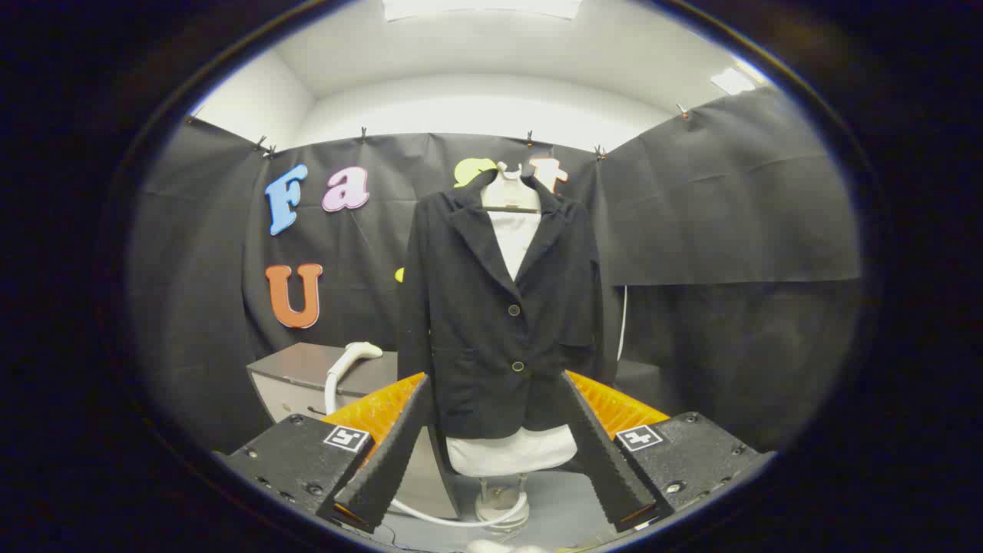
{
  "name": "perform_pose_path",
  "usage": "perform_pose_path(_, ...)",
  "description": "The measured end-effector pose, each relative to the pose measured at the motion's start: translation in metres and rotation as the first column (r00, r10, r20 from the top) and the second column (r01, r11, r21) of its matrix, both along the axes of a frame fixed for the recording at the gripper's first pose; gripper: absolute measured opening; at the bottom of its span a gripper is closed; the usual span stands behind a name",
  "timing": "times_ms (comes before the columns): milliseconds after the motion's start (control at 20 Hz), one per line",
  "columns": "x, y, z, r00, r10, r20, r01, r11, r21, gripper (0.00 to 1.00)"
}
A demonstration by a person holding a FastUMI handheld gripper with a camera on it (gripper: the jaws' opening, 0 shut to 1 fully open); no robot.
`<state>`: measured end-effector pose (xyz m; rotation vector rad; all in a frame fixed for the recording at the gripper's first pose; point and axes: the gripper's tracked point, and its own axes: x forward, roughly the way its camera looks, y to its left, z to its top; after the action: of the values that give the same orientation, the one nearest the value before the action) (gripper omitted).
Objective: Iron the clothes twice with a garment steamer, once on the left side and once on the right side.
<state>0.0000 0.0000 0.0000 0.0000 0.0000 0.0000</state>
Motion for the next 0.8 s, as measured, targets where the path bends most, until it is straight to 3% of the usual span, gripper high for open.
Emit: perform_pose_path(800,-0.014,0.032,-0.023,0.998,0.033,-0.048,-0.033,0.999,-0.003,1.0)
